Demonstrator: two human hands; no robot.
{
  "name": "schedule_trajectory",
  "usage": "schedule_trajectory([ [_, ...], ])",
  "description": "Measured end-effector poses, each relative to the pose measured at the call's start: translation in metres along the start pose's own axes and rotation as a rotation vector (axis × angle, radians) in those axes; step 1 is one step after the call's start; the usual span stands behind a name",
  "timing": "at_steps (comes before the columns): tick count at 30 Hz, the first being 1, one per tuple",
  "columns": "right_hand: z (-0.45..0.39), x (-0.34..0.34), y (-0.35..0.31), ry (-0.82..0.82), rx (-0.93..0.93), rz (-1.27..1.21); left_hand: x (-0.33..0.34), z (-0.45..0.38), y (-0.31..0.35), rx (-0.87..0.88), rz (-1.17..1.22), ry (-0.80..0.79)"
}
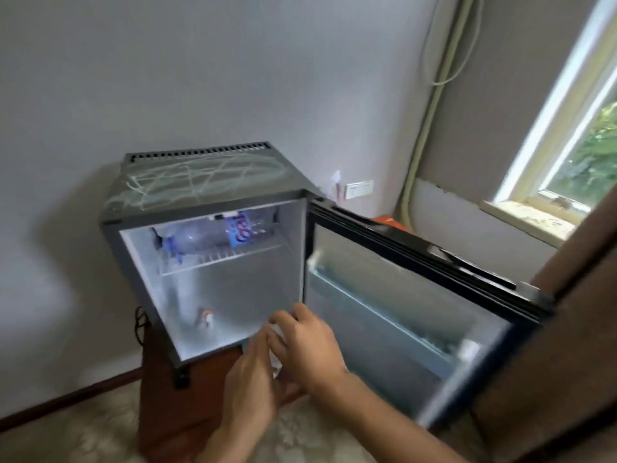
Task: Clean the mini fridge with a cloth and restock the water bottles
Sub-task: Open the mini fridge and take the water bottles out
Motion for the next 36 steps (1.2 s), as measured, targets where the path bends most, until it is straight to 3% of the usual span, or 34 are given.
schedule_trajectory([
  [3,0.079,-0.080,0.001,0.062,-0.066,0.015,-0.015,0.068,0.076,0.053,0.061,-0.018],
  [10,0.205,-0.218,0.038,0.019,0.063,0.112,-0.023,0.163,0.231,0.239,0.082,0.015],
  [18,0.280,-0.322,0.128,0.229,0.224,0.055,0.016,0.181,0.377,0.434,0.168,-0.080],
  [23,0.281,-0.360,0.195,0.255,0.280,0.064,0.073,0.152,0.434,0.498,0.067,-0.057],
  [26,0.264,-0.371,0.237,0.189,0.283,0.056,0.104,0.127,0.457,0.497,0.011,-0.026],
  [36,0.150,-0.358,0.368,0.043,0.207,-0.061,0.160,0.016,0.468,0.190,-0.195,-0.039],
])
Point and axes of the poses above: each hand's wrist, its own z-axis away from the middle knuckle, its own x-axis out of the palm, y = z × x, the point moved 7 cm from there along -z, towards the middle knuckle, and after that the axes turned 10 degrees about -z, right-handed, at the moved point
